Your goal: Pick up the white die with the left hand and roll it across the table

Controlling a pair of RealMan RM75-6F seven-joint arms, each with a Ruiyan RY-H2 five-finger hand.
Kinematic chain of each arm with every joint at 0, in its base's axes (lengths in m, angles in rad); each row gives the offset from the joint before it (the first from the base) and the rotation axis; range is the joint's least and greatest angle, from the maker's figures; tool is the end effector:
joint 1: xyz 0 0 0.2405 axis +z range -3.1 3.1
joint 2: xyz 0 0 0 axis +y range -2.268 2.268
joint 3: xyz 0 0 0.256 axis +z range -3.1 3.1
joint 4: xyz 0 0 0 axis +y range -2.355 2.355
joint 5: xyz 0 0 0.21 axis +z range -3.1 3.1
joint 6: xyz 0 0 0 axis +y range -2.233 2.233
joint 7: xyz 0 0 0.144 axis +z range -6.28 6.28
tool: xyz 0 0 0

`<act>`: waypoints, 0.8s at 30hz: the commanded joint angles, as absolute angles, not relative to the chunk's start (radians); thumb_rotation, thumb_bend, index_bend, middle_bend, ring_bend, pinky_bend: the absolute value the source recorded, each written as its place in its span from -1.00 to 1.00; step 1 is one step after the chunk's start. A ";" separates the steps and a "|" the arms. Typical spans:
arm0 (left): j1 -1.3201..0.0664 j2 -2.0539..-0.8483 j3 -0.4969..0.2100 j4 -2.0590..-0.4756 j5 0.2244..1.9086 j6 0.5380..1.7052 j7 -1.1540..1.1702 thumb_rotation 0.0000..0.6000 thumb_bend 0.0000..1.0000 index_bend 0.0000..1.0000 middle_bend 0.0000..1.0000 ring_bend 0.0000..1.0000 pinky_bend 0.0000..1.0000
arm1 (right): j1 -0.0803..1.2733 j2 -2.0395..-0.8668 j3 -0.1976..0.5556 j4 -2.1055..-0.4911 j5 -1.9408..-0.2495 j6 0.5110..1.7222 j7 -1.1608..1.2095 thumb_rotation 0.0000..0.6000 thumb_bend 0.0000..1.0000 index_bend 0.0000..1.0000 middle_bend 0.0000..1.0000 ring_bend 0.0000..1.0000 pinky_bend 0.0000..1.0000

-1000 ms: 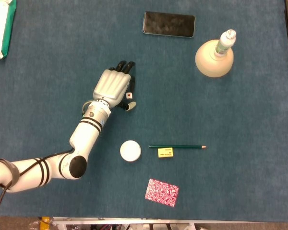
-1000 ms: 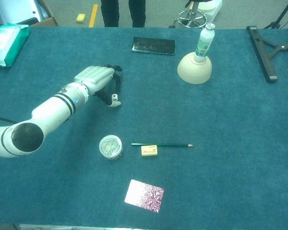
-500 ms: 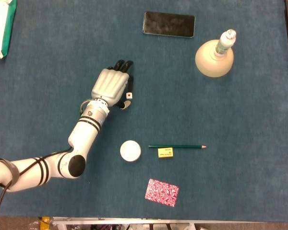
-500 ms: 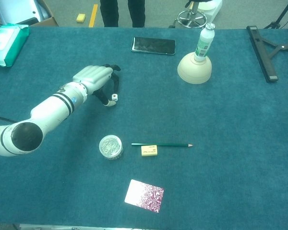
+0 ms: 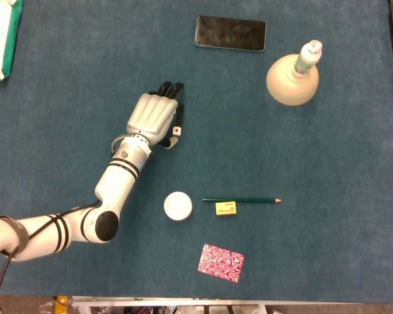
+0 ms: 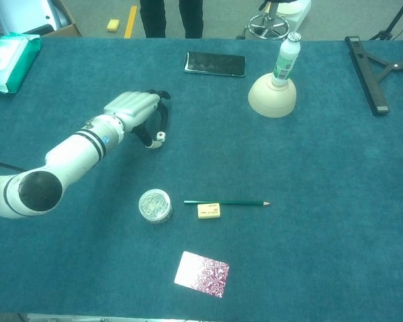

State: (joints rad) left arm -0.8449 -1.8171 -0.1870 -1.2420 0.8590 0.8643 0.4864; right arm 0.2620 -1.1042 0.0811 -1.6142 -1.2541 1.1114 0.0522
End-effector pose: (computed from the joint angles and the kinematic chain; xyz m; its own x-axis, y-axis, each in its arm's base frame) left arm -0.1343 0.3481 -0.0991 0.4568 0.4004 0.7944 0.8835 -0.3081 -0.3527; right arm -0.3227 -0.2362 0.1322 0.2888 -0.2657 0.9198 -0.9437 0.0832 0.3203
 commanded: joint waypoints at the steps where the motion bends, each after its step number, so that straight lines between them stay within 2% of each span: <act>1: -0.848 -1.820 -0.189 -1.239 0.855 0.863 0.488 1.00 -0.59 0.08 -0.82 -0.90 -0.46 | 0.261 -1.103 0.081 -1.614 -1.254 1.112 0.053 1.00 -1.00 -0.43 -0.32 -0.25 0.15; 24: -0.845 -1.817 -0.195 -1.242 0.841 0.876 0.477 1.00 -0.58 0.20 -0.79 -0.90 -0.46 | 0.258 -1.110 0.080 -1.608 -1.252 1.110 0.054 1.00 -1.00 -0.43 -0.32 -0.25 0.15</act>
State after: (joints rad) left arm -0.8450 -1.8171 -0.1952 -1.2422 0.8412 0.8761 0.4768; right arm 0.2580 -1.1099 0.0802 -1.6081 -1.2524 1.1102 0.0540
